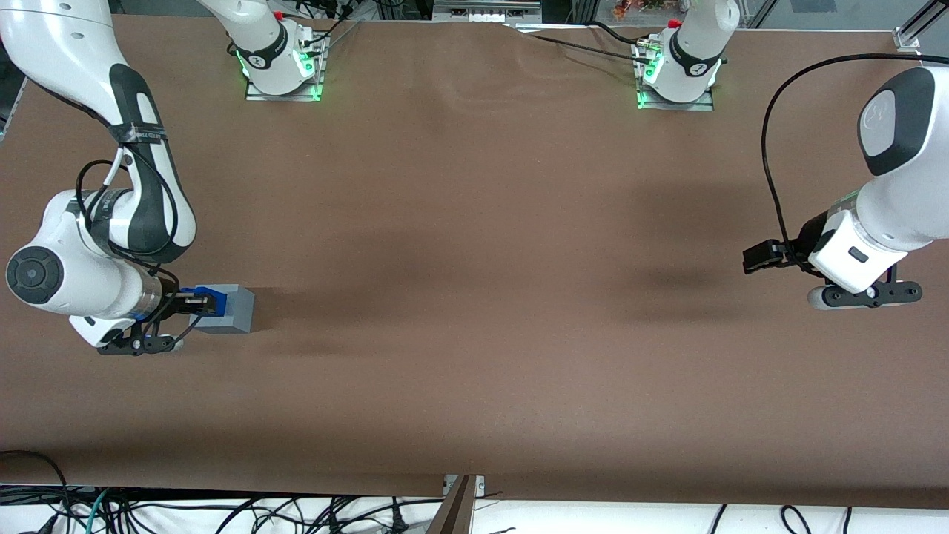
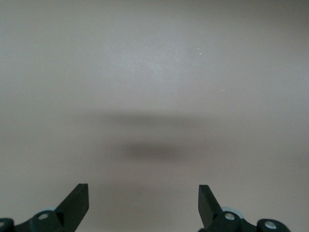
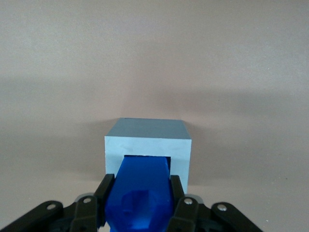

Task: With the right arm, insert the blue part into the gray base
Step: 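Push the blue part down into the gray base's opening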

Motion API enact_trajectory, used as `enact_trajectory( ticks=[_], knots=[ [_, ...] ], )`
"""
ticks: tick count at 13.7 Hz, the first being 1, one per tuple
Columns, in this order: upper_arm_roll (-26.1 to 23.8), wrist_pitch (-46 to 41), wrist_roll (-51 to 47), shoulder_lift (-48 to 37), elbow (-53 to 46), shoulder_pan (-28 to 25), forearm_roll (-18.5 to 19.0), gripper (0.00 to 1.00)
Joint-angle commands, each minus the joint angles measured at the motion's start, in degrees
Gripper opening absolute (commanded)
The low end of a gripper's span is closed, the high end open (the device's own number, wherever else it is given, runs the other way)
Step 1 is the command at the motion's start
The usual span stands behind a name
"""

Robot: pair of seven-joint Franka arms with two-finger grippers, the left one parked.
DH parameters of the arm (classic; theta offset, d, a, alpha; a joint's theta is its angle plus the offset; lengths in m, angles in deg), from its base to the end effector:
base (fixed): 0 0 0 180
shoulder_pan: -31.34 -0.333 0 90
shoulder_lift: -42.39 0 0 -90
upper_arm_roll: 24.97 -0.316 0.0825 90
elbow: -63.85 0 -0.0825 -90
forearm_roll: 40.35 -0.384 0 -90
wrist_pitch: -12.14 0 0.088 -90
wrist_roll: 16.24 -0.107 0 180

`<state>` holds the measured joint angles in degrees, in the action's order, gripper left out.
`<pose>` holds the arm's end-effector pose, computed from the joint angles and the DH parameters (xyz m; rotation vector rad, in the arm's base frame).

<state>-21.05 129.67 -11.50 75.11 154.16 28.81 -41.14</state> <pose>0.6844 -0.0097 0.2999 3.1162 0.0944 -0.1496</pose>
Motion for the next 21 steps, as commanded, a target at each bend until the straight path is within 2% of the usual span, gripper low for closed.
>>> enact_trajectory(
  ticks=[1, 11, 12, 14, 15, 21],
  knots=[
    [-0.2, 1.3, -1.1, 0.7, 0.3, 0.2, 0.7, 0.19],
    [-0.2, 1.4, -1.1, 0.7, 0.3, 0.2, 0.8, 0.20],
    [-0.2, 1.4, -1.1, 0.7, 0.3, 0.2, 0.8, 0.23],
    [-0.2, 1.4, -1.1, 0.7, 0.3, 0.2, 0.8, 0.82],
    [-0.2, 1.4, -1.2, 0.6, 0.2, 0.2, 0.7, 0.97],
    [-0.2, 1.2, -1.2, 0.4, 0.2, 0.2, 0.6, 0.99]
  ],
)
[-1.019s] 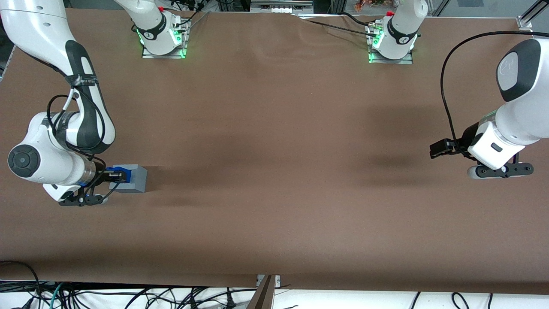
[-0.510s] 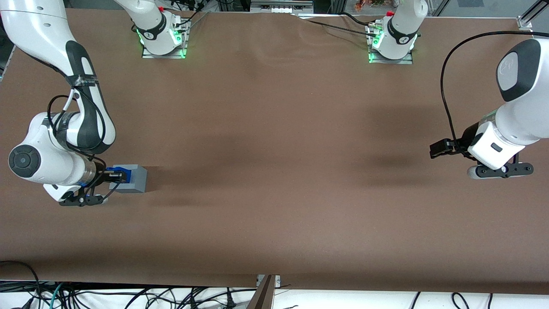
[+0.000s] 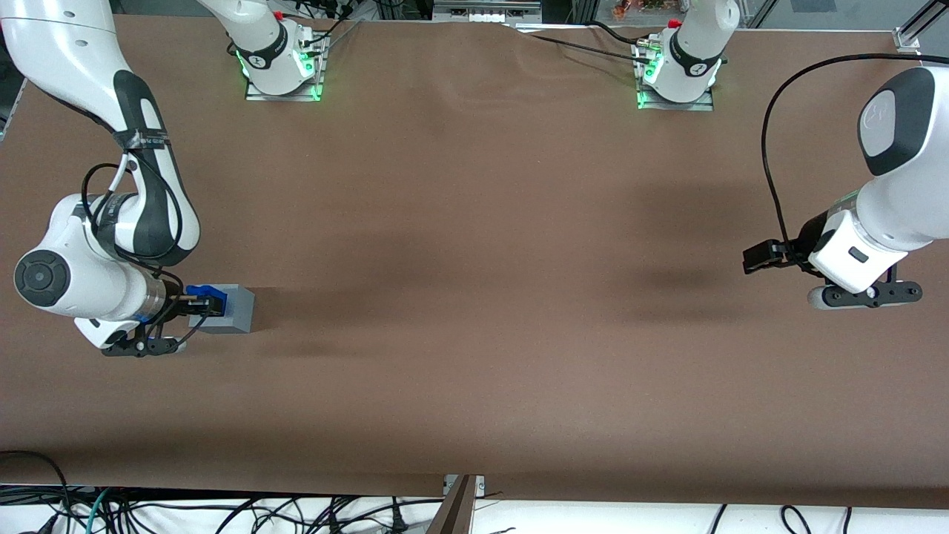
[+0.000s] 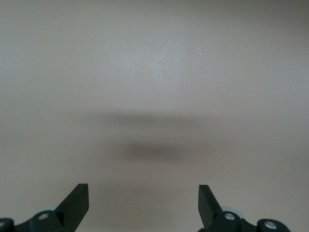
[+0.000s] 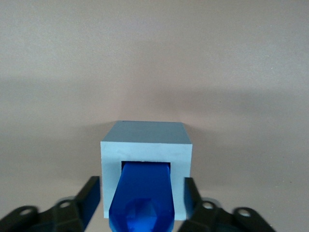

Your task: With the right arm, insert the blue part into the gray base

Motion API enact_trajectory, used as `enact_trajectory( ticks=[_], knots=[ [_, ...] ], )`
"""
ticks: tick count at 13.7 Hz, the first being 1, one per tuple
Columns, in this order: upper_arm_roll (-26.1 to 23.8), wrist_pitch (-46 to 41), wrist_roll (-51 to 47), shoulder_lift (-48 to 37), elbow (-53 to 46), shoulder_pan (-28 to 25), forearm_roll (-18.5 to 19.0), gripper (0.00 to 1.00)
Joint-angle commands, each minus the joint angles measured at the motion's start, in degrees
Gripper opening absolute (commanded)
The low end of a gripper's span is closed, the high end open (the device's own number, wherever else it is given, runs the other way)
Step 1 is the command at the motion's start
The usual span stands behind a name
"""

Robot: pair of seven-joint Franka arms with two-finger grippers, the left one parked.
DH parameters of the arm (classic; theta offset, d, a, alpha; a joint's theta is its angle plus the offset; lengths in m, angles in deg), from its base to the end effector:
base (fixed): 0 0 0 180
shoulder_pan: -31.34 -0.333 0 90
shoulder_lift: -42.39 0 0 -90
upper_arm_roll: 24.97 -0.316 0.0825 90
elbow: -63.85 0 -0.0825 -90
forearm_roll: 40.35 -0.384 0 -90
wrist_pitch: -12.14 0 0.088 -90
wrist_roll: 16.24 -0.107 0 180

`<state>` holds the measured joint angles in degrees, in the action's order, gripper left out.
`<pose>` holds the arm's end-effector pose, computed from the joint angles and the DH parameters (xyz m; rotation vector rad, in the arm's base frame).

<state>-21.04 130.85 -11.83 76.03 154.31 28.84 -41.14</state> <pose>0.6855 -0.0102 0.2894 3.1151 0.0849 -0.1465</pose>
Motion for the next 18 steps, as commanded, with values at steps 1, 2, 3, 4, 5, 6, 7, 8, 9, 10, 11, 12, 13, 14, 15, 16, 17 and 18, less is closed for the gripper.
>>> enact_trajectory(
  ticks=[1, 2, 3, 4, 5, 6, 7, 8, 9, 10, 11, 12, 13, 14, 15, 16, 17, 18],
  knots=[
    [-0.2, 0.1, -0.8, -0.5, 0.1, 0.1, 0.7, 0.99],
    [-0.2, 0.0, -0.8, -0.6, 0.0, 0.1, 0.7, 0.99],
    [-0.2, 0.0, -0.8, -0.9, -0.1, 0.0, 0.6, 0.99],
    [-0.2, 0.0, -0.9, -1.1, -0.3, 0.0, 0.5, 0.99],
    [-0.3, 0.0, -1.0, -1.6, -0.3, 0.0, 0.0, 0.99],
    [-0.3, -0.5, -0.9, -2.8, -0.2, 0.0, 0.0, 0.99],
    [-0.4, -1.1, -1.0, -5.0, 0.0, -0.1, 0.0, 0.99],
    [-0.5, -3.5, 0.2, -7.9, -0.3, -0.1, 0.2, 0.99],
    [-0.6, -7.7, 0.3, -11.0, -0.4, -0.1, 0.5, 0.99],
    [-0.7, -12.3, 0.2, -13.6, -0.6, -0.1, 0.0, 0.99],
    [-0.8, -15.3, 0.3, -16.0, -1.7, -0.1, 0.0, 0.99],
    [-0.7, -17.3, 0.3, -18.0, -3.0, -0.1, 0.1, 0.99],
    [-0.5, -20.0, 0.3, -20.2, -3.4, -0.1, 0.0, 0.99],
    [0.1, -23.5, 0.3, -22.8, -3.7, 0.0, 0.0, 0.99],
    [-0.2, -26.0, 0.2, -24.1, -5.0, -0.1, 0.3, 0.99],
    [0.0, -29.9, 0.3, -24.6, -6.8, 0.0, 0.7, 0.99],
    [0.4, -35.1, 0.1, -24.8, -9.2, 0.4, -0.2, 0.99],
    [0.6, -37.1, 0.2, -25.4, -11.7, 1.1, -0.4, 0.99]
  ],
)
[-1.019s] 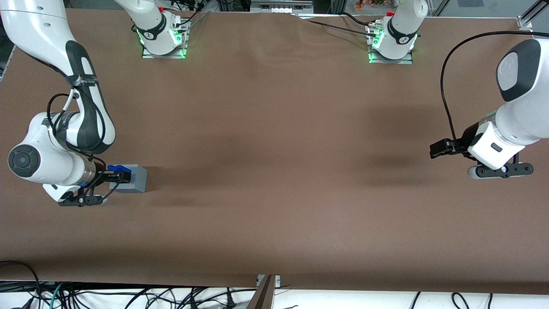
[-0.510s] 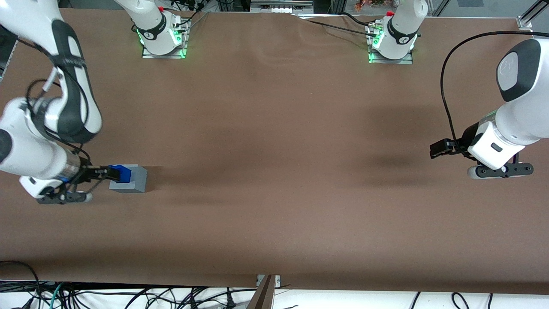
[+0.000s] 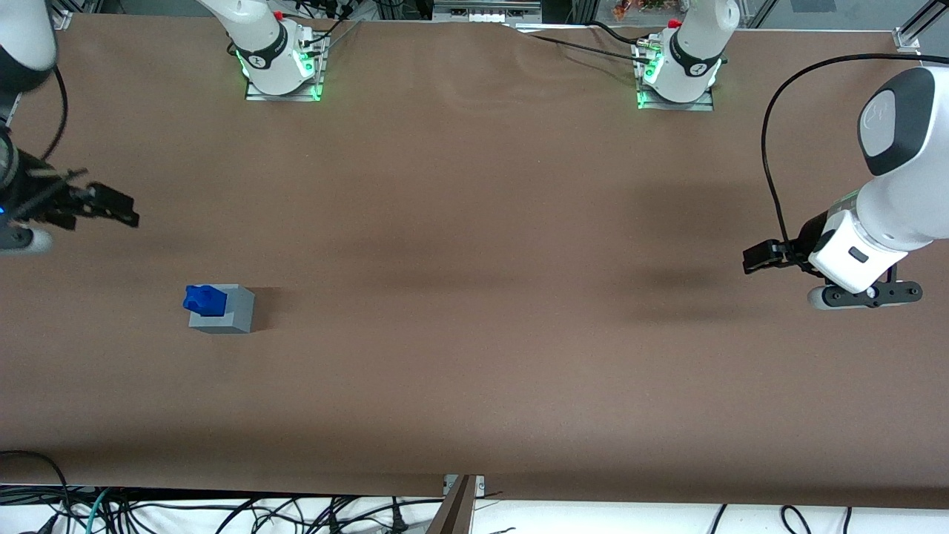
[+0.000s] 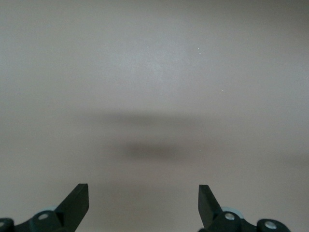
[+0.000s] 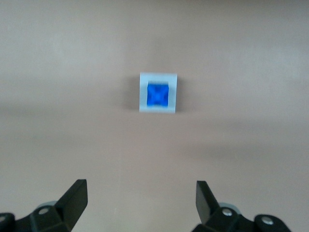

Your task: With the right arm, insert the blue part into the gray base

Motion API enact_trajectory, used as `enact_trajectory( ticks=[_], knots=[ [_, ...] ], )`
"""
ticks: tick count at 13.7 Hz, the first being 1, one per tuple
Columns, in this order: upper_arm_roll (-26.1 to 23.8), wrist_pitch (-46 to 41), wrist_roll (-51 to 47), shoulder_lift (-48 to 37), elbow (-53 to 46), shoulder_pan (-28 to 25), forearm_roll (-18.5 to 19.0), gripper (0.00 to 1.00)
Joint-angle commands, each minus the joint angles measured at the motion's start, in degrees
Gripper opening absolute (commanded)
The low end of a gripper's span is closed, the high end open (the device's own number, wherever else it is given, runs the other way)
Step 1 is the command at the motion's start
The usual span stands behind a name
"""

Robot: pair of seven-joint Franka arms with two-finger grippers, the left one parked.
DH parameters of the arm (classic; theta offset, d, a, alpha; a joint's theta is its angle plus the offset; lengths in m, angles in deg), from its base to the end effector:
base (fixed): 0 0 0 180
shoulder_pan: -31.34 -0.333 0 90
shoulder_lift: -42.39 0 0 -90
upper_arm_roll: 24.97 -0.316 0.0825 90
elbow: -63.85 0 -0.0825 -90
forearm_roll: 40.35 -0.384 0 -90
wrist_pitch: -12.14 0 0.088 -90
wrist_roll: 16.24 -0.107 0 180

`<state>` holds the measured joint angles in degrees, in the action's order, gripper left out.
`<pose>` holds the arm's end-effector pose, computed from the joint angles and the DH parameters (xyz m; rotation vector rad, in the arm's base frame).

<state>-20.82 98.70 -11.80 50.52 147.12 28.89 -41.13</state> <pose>0.5907 -0.0129 0.5934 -3.1301 -0.0757 0.1313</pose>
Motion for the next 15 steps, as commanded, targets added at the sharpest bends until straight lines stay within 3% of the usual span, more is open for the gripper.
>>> enact_trajectory(
  ticks=[1, 3, 5, 8, 15],
  knots=[
    [-0.3, -4.8, 0.5, -2.2, -4.7, 1.8, -0.2, 0.99],
    [-1.1, -3.1, 0.7, -7.7, 1.8, 2.5, -0.5, 0.99],
    [-1.7, 6.2, 0.4, -14.0, 13.6, 2.8, -0.4, 0.99],
    [-7.8, 7.0, 0.0, -13.6, 13.9, 8.0, -0.4, 0.99],
    [-4.8, 6.2, -2.2, -14.0, 12.7, 4.4, 0.2, 0.99]
  ],
)
